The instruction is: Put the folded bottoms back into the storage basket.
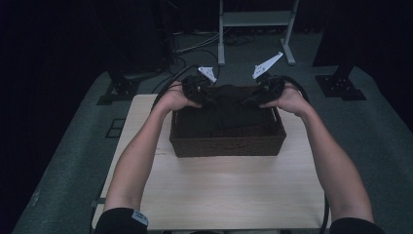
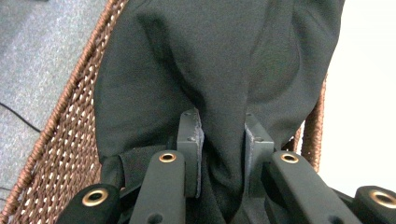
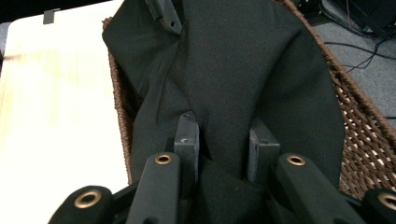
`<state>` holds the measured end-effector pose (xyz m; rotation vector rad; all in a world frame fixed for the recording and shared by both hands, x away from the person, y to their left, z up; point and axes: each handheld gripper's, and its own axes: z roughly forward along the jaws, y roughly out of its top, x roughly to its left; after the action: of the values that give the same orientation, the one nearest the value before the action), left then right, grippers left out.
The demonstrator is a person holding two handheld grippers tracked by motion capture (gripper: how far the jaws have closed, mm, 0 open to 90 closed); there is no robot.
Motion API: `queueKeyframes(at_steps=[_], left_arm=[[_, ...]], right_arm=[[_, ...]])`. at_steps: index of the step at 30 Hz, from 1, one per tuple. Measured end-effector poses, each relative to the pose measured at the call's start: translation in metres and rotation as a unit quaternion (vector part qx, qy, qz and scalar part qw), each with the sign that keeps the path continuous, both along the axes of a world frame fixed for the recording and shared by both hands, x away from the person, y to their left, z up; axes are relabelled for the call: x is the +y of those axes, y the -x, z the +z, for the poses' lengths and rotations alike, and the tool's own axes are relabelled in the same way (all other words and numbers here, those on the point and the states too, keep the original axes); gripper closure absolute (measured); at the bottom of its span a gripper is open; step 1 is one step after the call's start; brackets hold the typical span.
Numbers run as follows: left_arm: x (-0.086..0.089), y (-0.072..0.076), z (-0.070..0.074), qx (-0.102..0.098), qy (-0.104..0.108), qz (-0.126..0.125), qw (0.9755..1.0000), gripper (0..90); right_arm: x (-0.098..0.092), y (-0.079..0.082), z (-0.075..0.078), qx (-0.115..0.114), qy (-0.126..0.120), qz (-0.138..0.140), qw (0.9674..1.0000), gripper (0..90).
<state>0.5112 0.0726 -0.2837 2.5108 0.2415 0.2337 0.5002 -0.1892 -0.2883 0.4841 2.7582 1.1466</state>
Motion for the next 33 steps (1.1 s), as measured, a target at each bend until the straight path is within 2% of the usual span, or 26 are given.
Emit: queueKeyframes(at_steps=[10, 29, 33], left_arm=[[0.005, 0.001, -0.008, 0.003, 0.011, 0.004, 0.9999, 73.4], [0.005, -0.002, -0.017, 0.004, 0.006, 0.004, 1.0, 73.4], [0.004, -0.002, -0.02, 0.002, 0.007, 0.005, 1.0, 73.4]], right_arm=[[0.003, 0.0, -0.007, 0.007, -0.001, 0.0, 1.0, 70.1], [0.005, -0.003, -0.015, 0.008, 0.005, 0.005, 0.9999, 70.1], [0.004, -0.003, -0.018, 0.014, 0.001, -0.001, 0.9999, 70.1]])
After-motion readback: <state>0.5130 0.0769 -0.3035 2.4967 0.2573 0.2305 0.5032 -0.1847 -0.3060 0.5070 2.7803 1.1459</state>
